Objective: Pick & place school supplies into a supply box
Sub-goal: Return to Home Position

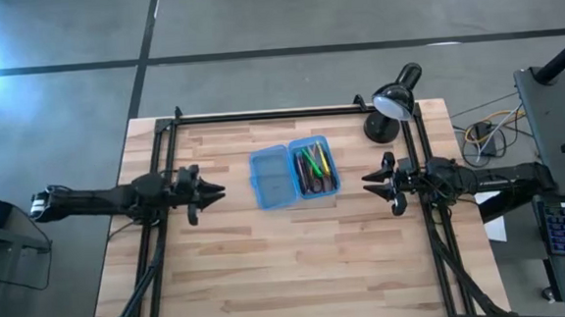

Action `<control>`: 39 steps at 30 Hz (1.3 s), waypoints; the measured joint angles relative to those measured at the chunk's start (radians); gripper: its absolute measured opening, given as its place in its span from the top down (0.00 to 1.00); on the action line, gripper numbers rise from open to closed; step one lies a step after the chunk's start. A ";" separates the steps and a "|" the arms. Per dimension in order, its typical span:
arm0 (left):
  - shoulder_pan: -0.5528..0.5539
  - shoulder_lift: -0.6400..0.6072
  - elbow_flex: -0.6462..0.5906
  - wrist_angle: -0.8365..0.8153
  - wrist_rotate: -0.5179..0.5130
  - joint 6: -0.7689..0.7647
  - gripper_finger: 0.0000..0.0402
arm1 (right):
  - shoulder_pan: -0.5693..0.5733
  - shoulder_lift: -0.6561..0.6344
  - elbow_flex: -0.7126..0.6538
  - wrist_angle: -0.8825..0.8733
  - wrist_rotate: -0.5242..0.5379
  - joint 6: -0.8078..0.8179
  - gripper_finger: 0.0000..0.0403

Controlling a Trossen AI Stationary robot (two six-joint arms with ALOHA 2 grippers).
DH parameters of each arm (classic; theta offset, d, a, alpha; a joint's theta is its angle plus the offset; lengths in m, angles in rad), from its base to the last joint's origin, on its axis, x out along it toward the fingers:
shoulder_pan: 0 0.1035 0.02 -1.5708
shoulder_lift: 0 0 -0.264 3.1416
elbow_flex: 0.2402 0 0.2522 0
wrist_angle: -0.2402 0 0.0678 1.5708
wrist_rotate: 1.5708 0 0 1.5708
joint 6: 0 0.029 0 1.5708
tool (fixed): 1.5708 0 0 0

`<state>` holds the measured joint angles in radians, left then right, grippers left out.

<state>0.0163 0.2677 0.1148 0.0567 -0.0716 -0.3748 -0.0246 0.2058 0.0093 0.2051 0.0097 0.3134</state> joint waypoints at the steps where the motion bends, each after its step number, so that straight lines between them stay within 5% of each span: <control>1: 0.002 -0.020 -0.008 -0.001 -0.001 0.000 0.79 | 0.000 0.000 0.000 0.000 0.000 0.000 0.67; 16: 0.004 -0.254 -0.087 -0.077 -0.039 0.014 0.79 | 0.000 0.000 0.000 0.000 0.000 0.000 0.67; 39: 0.004 -0.216 -0.087 -0.073 -0.043 0.006 0.79 | 0.000 -0.001 0.001 -0.053 0.000 0.000 0.68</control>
<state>0.0208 0.0517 0.0280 -0.0162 -0.1143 -0.3683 -0.0250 0.2047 0.0105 0.1524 0.0094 0.3134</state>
